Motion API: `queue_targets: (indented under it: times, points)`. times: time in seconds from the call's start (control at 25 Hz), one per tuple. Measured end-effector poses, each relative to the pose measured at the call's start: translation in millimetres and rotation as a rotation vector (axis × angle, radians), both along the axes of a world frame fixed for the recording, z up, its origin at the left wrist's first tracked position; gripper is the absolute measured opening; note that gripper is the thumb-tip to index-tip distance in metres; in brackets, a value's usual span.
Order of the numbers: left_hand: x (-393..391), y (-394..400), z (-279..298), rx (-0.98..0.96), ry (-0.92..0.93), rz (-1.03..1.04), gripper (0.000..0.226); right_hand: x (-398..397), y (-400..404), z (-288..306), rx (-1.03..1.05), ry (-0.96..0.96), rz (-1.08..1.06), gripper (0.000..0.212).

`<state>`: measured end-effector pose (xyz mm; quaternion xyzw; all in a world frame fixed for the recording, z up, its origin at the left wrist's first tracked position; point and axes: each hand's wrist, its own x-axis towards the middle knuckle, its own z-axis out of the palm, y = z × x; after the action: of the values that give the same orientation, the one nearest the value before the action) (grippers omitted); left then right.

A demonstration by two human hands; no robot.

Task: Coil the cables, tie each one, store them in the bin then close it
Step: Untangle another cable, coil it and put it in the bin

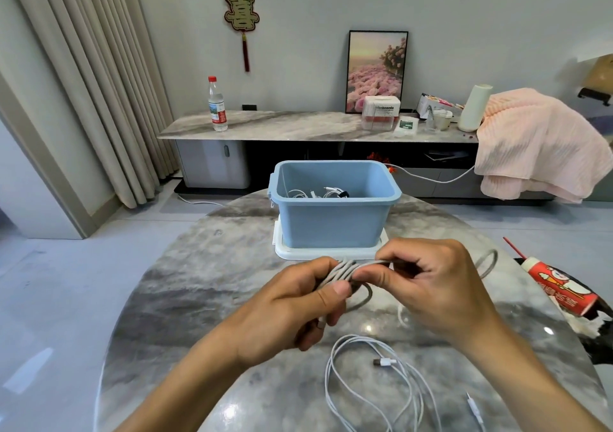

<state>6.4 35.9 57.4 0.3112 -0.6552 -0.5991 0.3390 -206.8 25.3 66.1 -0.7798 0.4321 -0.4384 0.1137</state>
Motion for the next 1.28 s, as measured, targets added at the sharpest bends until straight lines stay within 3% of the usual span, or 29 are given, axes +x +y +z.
queue_targets:
  times: [0.16, 0.32, 0.44, 0.56, 0.68, 0.8, 0.92, 1.04, 1.08, 1.16, 1.28]
  points:
    - [6, 4, 3, 0.110, 0.079, -0.091, 0.022, 0, -7, -10, 0.069, -0.144, 0.065, 0.057]
    - [11, 5, 4, 0.444, 0.560, -0.194, 0.017, 7, -10, -34, 0.222, -0.240, 0.060, 0.057]
    - [11, 1, 4, 0.556, 0.807, -0.231, 0.015, 24, -5, -45, 0.416, -0.238, 0.137, 0.055]
    - [10, 1, 5, 0.569, 0.928, -0.191, 0.012, 32, 2, -41, 0.588, -0.310, 0.203, 0.044]
    - [5, 4, 9, 0.548, 0.990, 0.032, 0.015, 37, 10, -44, 0.579, -0.109, 0.122, 0.028]
    - [1, 1, 10, 0.459, 0.881, 0.328, 0.015, 52, 26, -50, 0.594, 0.042, 0.131, 0.010]
    - [-3, -2, 2, 0.322, 0.564, 0.514, 0.015, 66, 41, -41, 0.527, 0.271, 0.076, 0.013]
    - [-6, 1, -9, -0.157, 0.060, 0.565, 0.013, 65, 44, -27, 0.095, 0.720, -0.055, 0.018]
    - [-7, 0, -14, -0.311, -0.090, 0.549, 0.012, 60, 44, -24, -0.044, 0.736, -0.084, 0.021]
    - [-4, -3, -17, -0.417, -0.234, 0.495, 0.010, 46, 38, -15, -0.232, 0.687, -0.057, 0.018]
    - [0, -5, -12, -0.176, -0.087, 0.278, 0.023, 14, 25, 7, -0.306, 0.506, -0.043, 0.031]
